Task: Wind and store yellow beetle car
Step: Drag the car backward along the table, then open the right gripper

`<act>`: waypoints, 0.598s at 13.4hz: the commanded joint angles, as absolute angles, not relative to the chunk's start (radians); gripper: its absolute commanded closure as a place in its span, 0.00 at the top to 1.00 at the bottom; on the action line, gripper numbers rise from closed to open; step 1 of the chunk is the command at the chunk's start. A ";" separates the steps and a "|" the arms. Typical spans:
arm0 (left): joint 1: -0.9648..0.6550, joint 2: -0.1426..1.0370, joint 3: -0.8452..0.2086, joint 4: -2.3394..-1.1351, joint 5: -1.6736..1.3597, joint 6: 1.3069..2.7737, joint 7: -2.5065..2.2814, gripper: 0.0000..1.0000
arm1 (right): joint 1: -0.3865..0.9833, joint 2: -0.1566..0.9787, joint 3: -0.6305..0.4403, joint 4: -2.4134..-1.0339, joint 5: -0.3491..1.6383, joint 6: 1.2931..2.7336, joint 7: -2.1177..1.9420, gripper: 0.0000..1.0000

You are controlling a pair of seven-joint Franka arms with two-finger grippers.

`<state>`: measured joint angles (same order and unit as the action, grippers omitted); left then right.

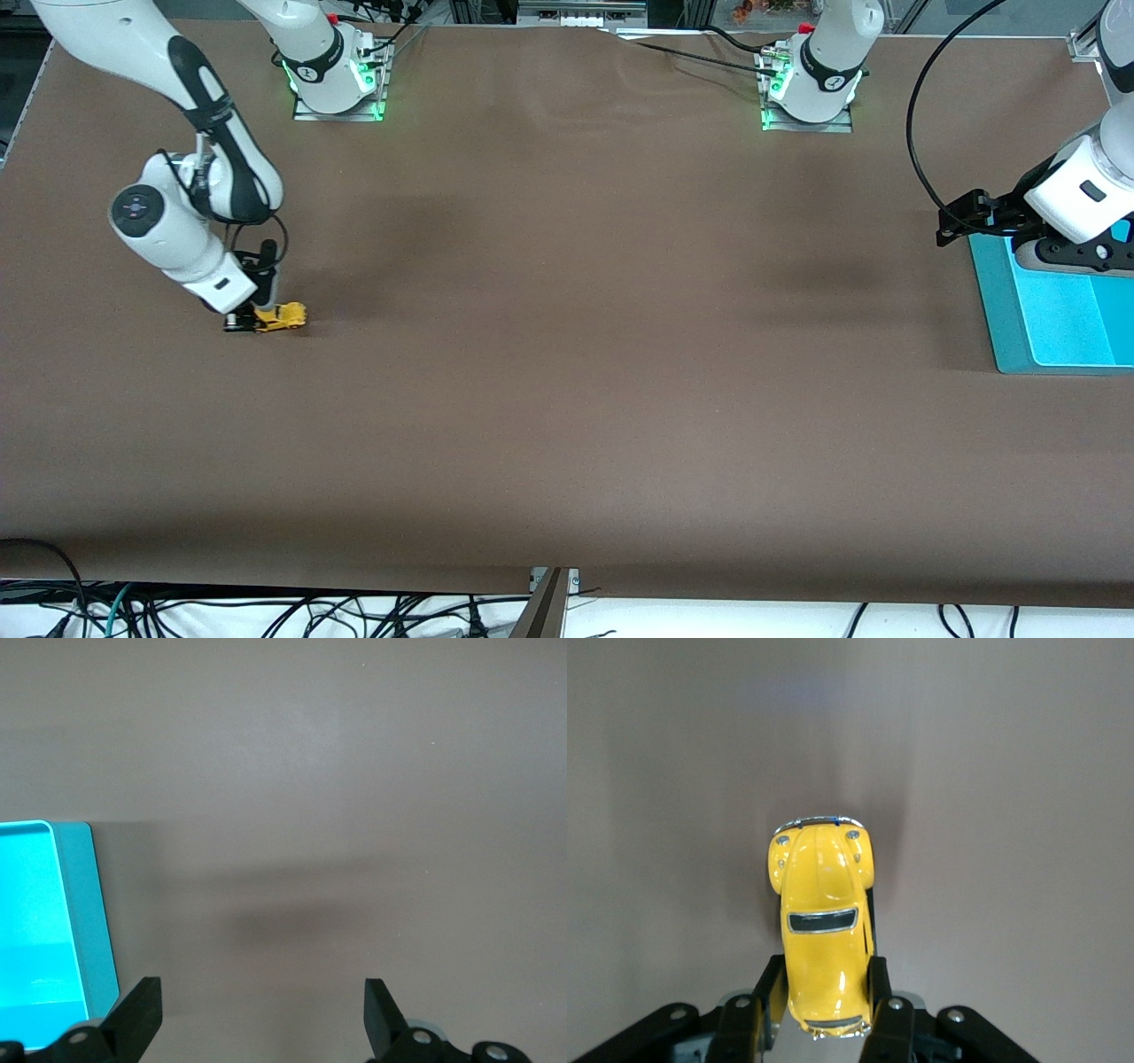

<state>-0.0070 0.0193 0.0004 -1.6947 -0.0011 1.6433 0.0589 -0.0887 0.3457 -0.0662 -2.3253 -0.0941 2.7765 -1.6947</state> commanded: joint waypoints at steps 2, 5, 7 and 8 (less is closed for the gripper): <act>-0.003 0.028 -0.005 -1.667 0.000 1.618 0.060 1.00 | -0.256 0.423 -0.057 -2.336 -0.106 2.818 -1.772 0.21; -0.003 0.028 -0.005 -1.667 0.000 1.618 0.060 1.00 | -0.276 0.433 -0.052 -2.332 -0.104 2.823 -1.770 0.25; -0.003 0.028 -0.005 -1.667 0.000 1.618 0.060 1.00 | -0.276 0.430 -0.046 -2.330 -0.104 2.821 -1.769 0.43; -0.003 0.028 -0.005 -1.667 0.000 1.618 0.060 1.00 | -0.275 0.425 -0.038 -2.330 -0.104 2.821 -1.769 0.76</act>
<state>-0.0070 0.0193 0.0000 -1.6946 -0.0011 1.6426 0.0589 -0.2532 0.3648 -0.0602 -2.3141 -0.0941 2.8210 -1.7584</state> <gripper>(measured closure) 0.000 0.568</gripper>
